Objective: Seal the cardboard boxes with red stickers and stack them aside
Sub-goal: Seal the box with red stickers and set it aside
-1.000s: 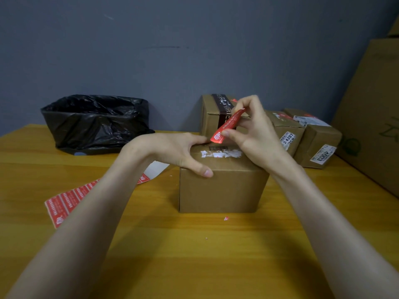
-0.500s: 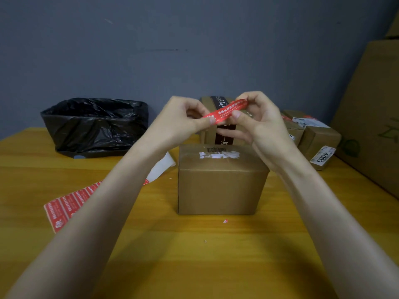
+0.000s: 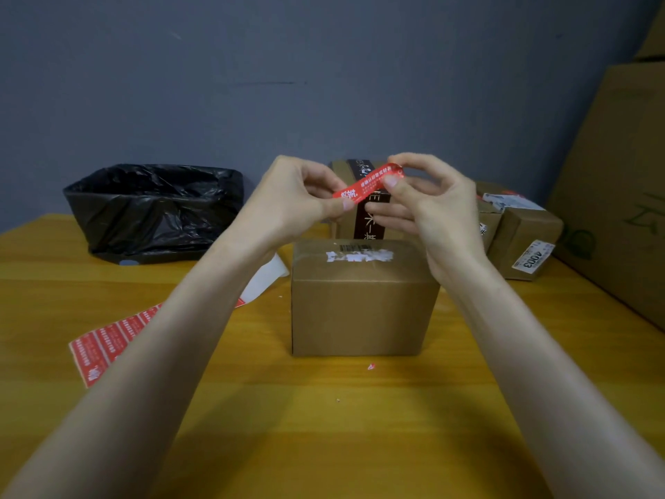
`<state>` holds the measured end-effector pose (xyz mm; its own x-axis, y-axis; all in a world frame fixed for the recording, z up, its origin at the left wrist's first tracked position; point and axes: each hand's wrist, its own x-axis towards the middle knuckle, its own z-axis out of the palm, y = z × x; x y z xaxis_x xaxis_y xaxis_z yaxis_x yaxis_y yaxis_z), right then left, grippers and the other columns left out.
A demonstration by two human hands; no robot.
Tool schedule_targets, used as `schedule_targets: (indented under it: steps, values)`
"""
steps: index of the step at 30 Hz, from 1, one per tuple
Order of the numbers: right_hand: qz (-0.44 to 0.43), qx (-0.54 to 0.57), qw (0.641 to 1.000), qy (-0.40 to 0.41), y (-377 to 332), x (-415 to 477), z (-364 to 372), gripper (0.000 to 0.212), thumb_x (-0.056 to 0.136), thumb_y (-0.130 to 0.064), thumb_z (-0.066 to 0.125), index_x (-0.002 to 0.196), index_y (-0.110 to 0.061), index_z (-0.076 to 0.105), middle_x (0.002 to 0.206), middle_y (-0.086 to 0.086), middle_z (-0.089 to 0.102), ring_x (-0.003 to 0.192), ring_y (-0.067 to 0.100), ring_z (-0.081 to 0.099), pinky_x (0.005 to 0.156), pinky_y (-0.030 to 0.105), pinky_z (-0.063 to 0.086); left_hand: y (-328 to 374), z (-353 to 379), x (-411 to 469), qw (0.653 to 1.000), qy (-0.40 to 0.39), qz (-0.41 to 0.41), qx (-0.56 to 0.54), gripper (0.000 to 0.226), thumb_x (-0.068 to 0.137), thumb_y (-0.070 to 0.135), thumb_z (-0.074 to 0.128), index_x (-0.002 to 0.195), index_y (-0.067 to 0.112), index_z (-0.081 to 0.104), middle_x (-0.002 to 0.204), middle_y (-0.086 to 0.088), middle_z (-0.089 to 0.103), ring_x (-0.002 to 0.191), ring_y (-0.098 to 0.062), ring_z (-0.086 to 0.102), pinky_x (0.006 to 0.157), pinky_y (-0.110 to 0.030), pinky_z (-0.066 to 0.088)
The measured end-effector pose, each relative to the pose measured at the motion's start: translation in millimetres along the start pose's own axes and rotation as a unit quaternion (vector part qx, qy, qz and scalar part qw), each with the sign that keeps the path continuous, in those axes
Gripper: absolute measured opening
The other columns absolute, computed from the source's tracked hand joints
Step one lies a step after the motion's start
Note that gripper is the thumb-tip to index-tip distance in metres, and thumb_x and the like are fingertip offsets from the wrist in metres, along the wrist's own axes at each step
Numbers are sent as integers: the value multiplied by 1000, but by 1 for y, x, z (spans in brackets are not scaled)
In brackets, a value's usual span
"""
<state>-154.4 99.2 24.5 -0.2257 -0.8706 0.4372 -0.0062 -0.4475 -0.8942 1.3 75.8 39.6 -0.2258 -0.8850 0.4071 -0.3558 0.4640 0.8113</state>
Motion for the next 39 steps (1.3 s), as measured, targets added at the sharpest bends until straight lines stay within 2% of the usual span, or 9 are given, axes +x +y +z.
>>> schedule_targets:
  steps: [4,8,10,16,22,27,32,35,39]
  values:
    - [14,-28,1000,-2,-2,3,-7,55,85,-13,65,133,-30,44,91,11,72,77,20,72,68,31,59,-2,-6,2,999,-4,-20,-27,7,79,11,72,75,14,67,68,-1,67,56,0,63,54,-7,47]
    - [18,-71,997,9,-7,6,-9,7,85,-12,66,87,-16,62,91,12,72,77,16,72,68,30,59,-4,-4,2,999,1,-21,-34,4,79,10,71,78,13,69,68,0,68,55,1,63,53,-6,45]
    - [33,-81,996,-4,-10,8,-12,10,85,-11,66,77,-15,61,90,11,72,76,17,72,67,29,59,-6,-4,2,1000,11,-4,-27,6,81,12,70,79,17,69,72,-1,69,58,1,63,56,-6,46]
    - [72,-54,994,-65,-20,8,-20,10,84,-6,65,77,-10,60,103,15,67,79,22,72,67,31,60,-8,-3,4,999,39,9,-21,5,81,19,70,81,24,70,78,5,70,63,6,61,58,-4,46]
    - [96,-30,991,-84,-24,7,-21,11,79,-3,68,75,-8,59,108,18,65,83,23,72,66,31,59,-7,-4,3,999,25,-15,-32,6,81,17,71,81,23,71,80,3,71,69,1,64,63,-15,50]
    - [99,-52,989,-99,-22,9,-25,8,79,-10,70,72,-12,65,100,12,68,95,20,67,64,27,57,-7,-4,4,999,28,-32,9,6,78,27,72,83,24,72,96,6,68,89,-3,59,76,-23,50]
    - [121,-107,984,-78,-18,12,-30,8,76,-13,72,68,-16,70,71,-2,69,65,7,61,53,18,50,-6,-8,3,999,1,-43,12,3,79,19,72,81,21,73,68,11,67,58,11,58,54,-4,44]
    - [114,-137,982,-70,-15,13,-31,12,77,-12,72,66,-17,69,70,-2,69,58,5,60,50,16,48,-5,-11,3,998,-34,-55,27,8,78,14,73,76,21,72,60,11,67,52,8,57,50,-6,42]
    - [94,-162,979,-74,-14,14,-30,11,75,-11,74,68,-17,69,75,2,68,58,7,58,51,17,48,-3,-17,1,994,-73,-68,33,10,78,12,73,77,21,72,68,5,69,56,5,59,53,-8,44]
